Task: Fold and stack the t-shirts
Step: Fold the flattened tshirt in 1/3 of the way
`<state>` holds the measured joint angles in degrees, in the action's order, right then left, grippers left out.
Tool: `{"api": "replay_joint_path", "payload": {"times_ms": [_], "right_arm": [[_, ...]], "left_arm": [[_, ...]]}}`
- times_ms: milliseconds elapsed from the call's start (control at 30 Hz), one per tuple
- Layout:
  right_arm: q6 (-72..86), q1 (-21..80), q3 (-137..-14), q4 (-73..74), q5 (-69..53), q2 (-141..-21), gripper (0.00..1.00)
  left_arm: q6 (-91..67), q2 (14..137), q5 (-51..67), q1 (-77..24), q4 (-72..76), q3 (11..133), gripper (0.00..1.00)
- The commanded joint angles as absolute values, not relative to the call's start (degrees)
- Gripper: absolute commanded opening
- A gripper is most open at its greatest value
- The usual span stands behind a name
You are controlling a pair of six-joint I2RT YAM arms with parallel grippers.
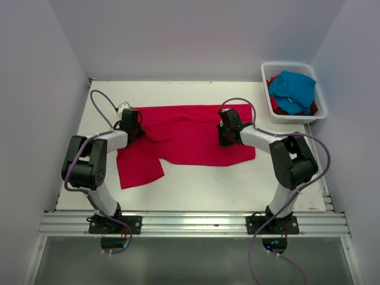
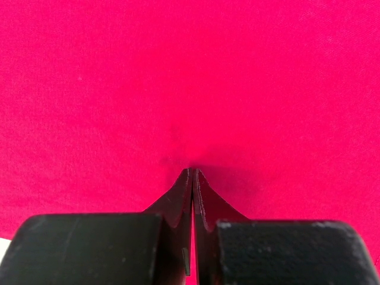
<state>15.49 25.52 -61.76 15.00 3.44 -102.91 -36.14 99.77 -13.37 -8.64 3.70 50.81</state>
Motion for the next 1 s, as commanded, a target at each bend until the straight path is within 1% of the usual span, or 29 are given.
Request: {"api": "replay_joint_path", "payload": {"times_ms": [0, 67, 167, 367, 667, 800, 833, 867, 967], "right_arm": [[14.8, 25.8, -63.5, 15.0, 3.5, -103.5, 0.0], [14.9, 25.8, -63.5, 15.1, 3.5, -103.4, 0.0], [14.8, 25.8, -63.5, 15.2, 3.4, -103.4, 0.0], [14.9, 25.8, -63.9, 15.2, 3.0, -103.9, 0.0], [14.8, 25.8, -63.8, 15.1, 3.1, -104.0, 0.0], [14.8, 25.8, -63.8, 15.2, 3.2, -104.0, 0.0], [14.8, 25.8, -63.9, 15.2, 3.2, -104.0, 0.0], [14.8, 25.8, -63.9, 15.3, 3.2, -104.1, 0.0], [14.8, 25.8, -63.9, 15.3, 3.2, -104.1, 0.0]], "left_arm": [[-35.2, 97.4, -12.9, -8.2, 5.7, 52.1, 0.19], [-35.2, 96.6, -12.8, -8.3, 4.6, 52.0, 0.14], [-35.3, 94.7, -12.8, -8.3, 3.4, 51.6, 0.12], [-34.8, 90.5, -13.7, -8.3, 1.4, 50.1, 0.12], [-34.9, 92.1, -13.6, -8.3, 0.7, 50.4, 0.11], [-35.0, 90.8, -13.6, -8.3, 0.2, 49.7, 0.06], [-35.2, 90.4, -13.6, -8.3, 0.2, 49.5, 0.04], [-35.3, 89.1, -13.5, -8.3, 0.2, 48.8, 0.0], [-36.0, 86.5, -13.5, -8.3, -2.4, 46.5, 0.0]]}}
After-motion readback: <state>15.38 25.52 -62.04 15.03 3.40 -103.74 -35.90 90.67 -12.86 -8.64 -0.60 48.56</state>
